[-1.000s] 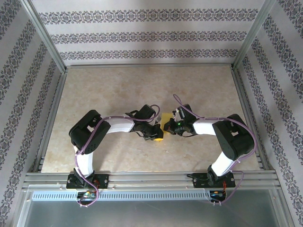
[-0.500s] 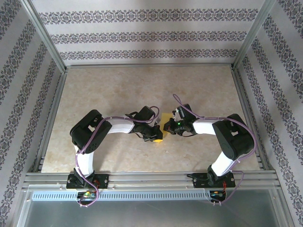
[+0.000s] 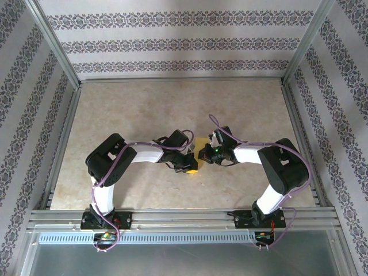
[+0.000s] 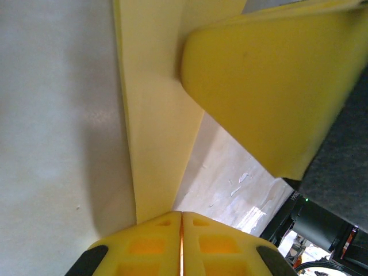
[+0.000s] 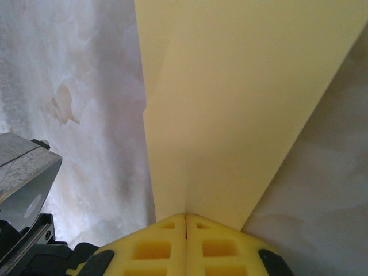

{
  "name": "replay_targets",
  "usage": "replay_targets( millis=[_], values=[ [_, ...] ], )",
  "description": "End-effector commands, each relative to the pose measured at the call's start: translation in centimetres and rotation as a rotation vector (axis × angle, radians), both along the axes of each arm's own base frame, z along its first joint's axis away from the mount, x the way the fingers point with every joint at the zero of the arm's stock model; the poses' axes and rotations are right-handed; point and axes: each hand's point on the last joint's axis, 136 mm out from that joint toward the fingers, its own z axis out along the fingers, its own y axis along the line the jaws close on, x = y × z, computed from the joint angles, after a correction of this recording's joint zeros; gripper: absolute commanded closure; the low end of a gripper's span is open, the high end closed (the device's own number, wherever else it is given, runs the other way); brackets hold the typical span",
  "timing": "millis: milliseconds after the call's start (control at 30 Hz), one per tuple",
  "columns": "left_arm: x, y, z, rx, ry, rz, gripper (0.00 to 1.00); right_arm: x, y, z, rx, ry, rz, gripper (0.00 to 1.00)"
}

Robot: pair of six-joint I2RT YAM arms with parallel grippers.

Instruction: Fold a paper plane with a square sheet of paper (fold left side to right side)

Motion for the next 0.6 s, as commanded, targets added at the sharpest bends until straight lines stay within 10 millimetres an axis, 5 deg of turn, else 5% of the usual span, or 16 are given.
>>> replay_targets(
  millis=[0,567],
  values=[
    [-1.2,0.0,-1.5,0.029,0.033,-0.014,0.91,-3.8,-2.4,-4.3,-0.16,0.162,-0.002,1.0],
    [-3.6,1.3,-2.4,0.16,0.034,-0.084,0.91,-3.6,-2.7,-4.4,-0.187,0.169,-0.007,1.0]
  ],
)
